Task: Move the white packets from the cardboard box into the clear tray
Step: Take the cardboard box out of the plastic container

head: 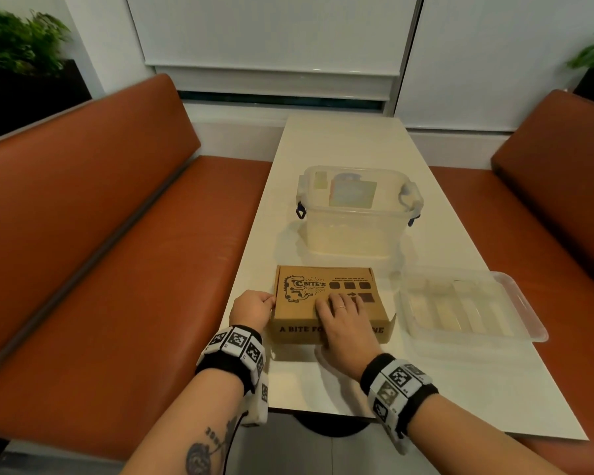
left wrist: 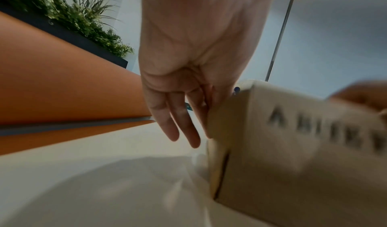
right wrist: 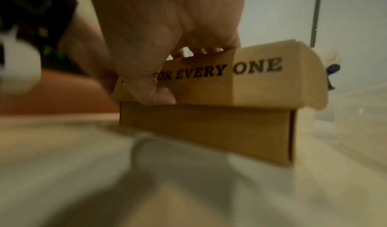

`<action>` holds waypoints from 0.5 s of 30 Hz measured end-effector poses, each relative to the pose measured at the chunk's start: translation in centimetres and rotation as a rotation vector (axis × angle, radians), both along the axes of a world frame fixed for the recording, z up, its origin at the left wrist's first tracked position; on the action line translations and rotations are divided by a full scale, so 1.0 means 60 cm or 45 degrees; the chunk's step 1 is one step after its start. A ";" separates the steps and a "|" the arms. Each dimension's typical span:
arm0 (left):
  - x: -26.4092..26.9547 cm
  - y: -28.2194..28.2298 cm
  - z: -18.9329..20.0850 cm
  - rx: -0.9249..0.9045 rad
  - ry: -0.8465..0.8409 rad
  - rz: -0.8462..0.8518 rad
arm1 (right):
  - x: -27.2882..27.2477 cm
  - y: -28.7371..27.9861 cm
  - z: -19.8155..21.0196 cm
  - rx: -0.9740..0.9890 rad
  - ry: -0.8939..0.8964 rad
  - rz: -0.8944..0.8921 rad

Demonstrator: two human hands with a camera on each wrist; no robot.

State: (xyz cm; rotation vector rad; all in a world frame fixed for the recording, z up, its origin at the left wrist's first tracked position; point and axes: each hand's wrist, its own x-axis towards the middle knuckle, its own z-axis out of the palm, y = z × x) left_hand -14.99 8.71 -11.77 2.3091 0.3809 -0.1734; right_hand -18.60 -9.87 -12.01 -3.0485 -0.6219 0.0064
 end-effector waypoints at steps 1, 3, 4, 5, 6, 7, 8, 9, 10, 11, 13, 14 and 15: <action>0.000 0.001 0.001 -0.023 0.002 0.000 | 0.001 -0.002 0.012 0.046 -0.013 0.002; 0.002 0.004 0.002 -0.065 0.010 0.003 | 0.004 -0.009 0.036 0.115 -0.037 0.023; 0.003 0.005 0.002 -0.081 0.013 0.008 | 0.006 -0.012 0.050 0.131 -0.055 0.037; 0.004 0.006 0.002 -0.101 0.014 0.017 | 0.010 -0.015 0.065 0.145 -0.081 0.047; 0.004 0.004 0.004 -0.128 0.020 0.021 | 0.015 -0.018 0.082 0.163 -0.116 0.051; 0.005 0.002 0.005 -0.142 0.024 0.012 | 0.021 -0.020 0.099 0.186 -0.162 0.057; 0.005 -0.001 0.008 -0.141 0.032 -0.006 | 0.028 -0.022 0.116 0.210 -0.220 0.066; 0.006 -0.004 0.011 -0.128 0.035 -0.029 | 0.036 -0.025 0.133 0.230 -0.284 0.077; 0.007 -0.007 0.015 -0.114 0.039 -0.054 | 0.046 -0.028 0.148 0.235 -0.327 0.079; 0.008 -0.008 0.018 -0.106 0.041 -0.077 | 0.058 -0.032 0.162 0.221 -0.335 0.069; 0.012 -0.010 0.023 -0.106 0.066 -0.107 | 0.085 -0.037 0.185 0.151 -0.302 0.023; 0.013 -0.009 0.025 -0.111 0.095 -0.113 | 0.101 -0.039 0.194 0.111 -0.302 -0.001; 0.013 -0.010 0.026 -0.117 0.127 -0.117 | 0.117 -0.042 0.203 0.076 -0.317 -0.025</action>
